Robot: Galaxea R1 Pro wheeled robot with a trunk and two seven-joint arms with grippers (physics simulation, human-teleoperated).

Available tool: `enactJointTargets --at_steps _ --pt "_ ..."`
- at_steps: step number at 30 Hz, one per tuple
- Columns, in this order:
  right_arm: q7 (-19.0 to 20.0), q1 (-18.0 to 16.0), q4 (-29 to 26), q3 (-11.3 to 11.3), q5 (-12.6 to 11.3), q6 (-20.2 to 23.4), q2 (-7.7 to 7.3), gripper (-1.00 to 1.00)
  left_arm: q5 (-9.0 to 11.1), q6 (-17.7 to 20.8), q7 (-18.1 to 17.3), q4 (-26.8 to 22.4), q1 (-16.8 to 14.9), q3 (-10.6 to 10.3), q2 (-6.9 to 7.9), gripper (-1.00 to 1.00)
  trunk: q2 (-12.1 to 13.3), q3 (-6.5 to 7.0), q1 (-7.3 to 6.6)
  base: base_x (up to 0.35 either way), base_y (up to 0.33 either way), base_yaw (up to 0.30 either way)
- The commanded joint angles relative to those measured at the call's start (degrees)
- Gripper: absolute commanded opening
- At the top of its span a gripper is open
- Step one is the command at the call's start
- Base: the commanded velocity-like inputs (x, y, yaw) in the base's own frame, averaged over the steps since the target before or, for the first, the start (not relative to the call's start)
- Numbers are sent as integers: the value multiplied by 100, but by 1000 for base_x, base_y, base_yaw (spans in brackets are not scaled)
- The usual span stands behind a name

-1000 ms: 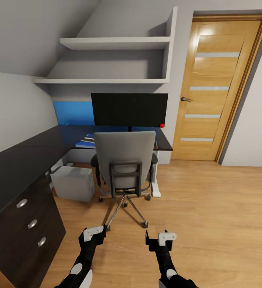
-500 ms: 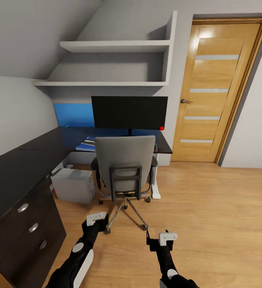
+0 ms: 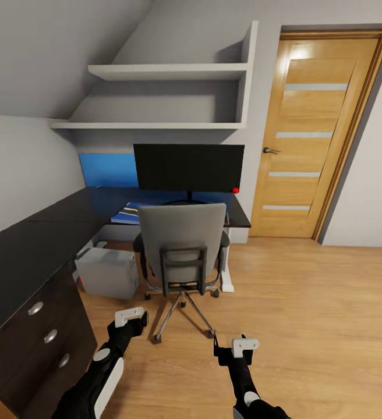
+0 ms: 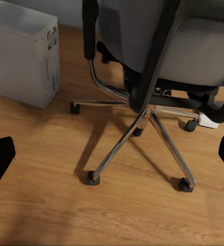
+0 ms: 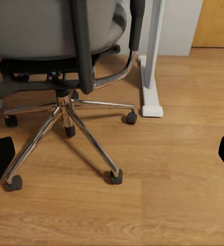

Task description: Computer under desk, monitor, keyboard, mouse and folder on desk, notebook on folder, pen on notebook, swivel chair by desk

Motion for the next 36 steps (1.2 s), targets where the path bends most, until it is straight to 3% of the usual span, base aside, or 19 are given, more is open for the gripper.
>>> enactJointTargets --at_steps 1,5,10,15,24,36 --pt "-31 -5 4 49 -37 -12 -1 100 58 35 39 -8 -2 -15 61 100 39 13 -23 0 0 0" --pt "-31 -5 4 44 -36 1 -15 100 83 221 36 19 -2 103 324 100 199 85 -111 0 0 0" --pt "-33 -5 5 41 -38 9 -108 100 98 560 24 46 -2 318 441 100 400 174 -221 0 0 0" --pt "-38 -5 96 45 -44 9 -197 100 102 739 1 167 -2 413 479 100 600 264 -331 0 0 0" --pt "-39 -5 580 41 -59 -8 -236 100 103 768 -24 1044 -2 461 503 100 961 426 -528 0 0 0" --pt "-40 -5 974 46 -247 4 -242 100 106 154 -28 2109 -2 471 506 100 1443 641 -792 0 0 0"
